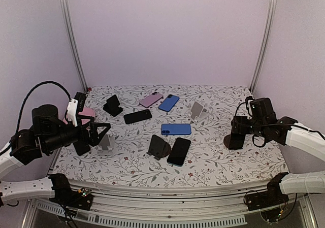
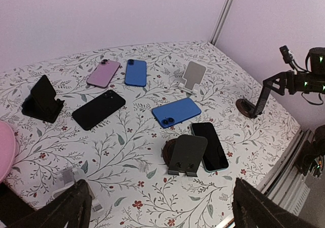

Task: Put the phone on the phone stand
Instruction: Adjust the phone with the phone stand.

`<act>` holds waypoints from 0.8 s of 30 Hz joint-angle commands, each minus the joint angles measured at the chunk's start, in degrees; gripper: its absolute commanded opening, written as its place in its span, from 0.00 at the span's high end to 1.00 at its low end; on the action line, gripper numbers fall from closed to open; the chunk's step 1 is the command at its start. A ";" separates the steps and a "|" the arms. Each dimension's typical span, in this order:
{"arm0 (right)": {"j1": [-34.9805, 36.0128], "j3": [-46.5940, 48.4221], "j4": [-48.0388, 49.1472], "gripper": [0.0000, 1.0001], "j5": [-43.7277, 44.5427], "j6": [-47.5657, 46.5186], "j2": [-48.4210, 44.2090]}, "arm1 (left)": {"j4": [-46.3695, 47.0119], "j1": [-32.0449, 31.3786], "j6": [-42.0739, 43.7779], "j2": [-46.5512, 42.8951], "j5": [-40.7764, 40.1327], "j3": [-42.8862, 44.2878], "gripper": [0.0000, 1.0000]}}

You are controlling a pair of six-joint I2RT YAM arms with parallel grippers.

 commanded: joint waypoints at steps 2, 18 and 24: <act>0.20 2.36 -2.14 0.01 1.10 0.88 -0.86 | 0.76 0.75 0.32 0.01 0.43 -0.30 0.03; 0.24 6.10 -7.35 0.01 3.52 2.52 -3.29 | 0.76 0.70 0.34 -0.10 0.42 -0.33 0.03; 0.24 7.64 -9.31 0.01 3.97 2.90 -5.01 | 0.76 0.71 0.23 -0.10 0.41 -0.39 0.03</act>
